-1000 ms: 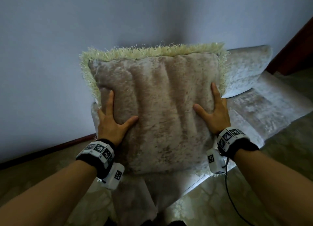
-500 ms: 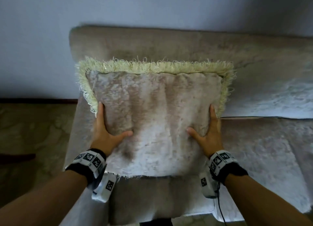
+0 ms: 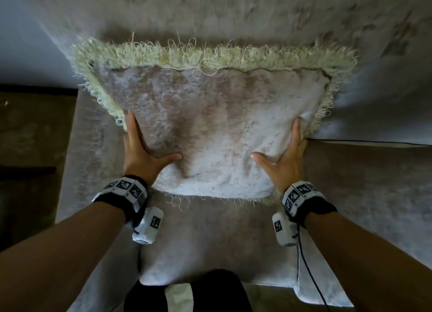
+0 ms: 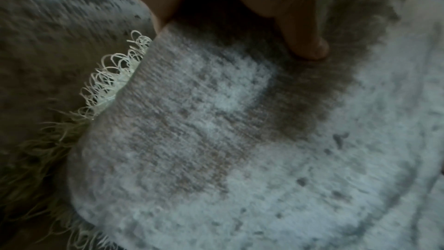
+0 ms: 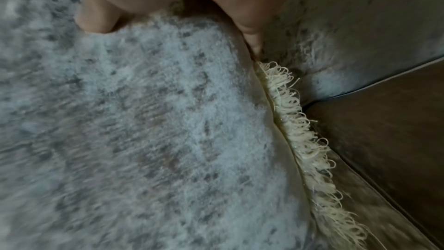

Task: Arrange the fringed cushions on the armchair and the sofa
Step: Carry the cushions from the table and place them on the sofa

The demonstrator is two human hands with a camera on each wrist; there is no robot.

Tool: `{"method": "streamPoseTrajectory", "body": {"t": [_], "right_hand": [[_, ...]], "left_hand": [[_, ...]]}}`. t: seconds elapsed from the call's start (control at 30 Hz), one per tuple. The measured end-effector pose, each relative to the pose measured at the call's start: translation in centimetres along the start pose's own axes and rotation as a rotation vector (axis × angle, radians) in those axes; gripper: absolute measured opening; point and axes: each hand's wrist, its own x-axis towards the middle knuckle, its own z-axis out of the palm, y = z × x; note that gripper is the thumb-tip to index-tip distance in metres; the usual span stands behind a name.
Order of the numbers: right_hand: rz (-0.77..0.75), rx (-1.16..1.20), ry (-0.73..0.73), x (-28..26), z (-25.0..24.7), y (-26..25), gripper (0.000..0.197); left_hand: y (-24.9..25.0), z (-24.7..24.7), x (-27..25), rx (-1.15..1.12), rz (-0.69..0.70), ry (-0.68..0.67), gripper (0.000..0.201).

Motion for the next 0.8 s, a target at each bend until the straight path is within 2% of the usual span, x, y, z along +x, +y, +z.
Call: {"method": "streamPoseTrajectory", "body": {"t": [0.27, 0.37, 0.43, 0.53, 0.6, 0.8], "right_hand": [[-0.016, -0.041, -0.048, -0.6, -1.0, -0.3, 0.124], [0.009, -0.075, -0.037, -1.6, -2.9, -2.0, 0.111], [0.020, -0.122, -0.023, -2.3, -4.6, -4.0, 0.098], [0.029, -0.149, -0.042, -4.3, -7.6, -7.6, 0.084], [0.012, -0.169, -0.028, -6.4, -9.9, -10.1, 0.079], [0.035, -0.222, 0.131, -17.6, -17.3, -15.0, 0.077]], "left_hand": [[2.1, -0.8, -0.5, 0.161, -0.102, -0.036, 0.145], [5.1, -1.9, -1.3, 0.246, -0.107, 0.002, 0.129], [7.6, -2.7, -2.2, 0.319, -0.092, -0.017, 0.107], [11.6, -3.9, -3.9, 0.379, 0.025, -0.102, 0.076], [14.2, -4.6, -5.1, 0.391, 0.148, -0.199, 0.065], [21.3, -6.0, -11.8, 0.516, 0.511, -0.462, 0.062]]}}
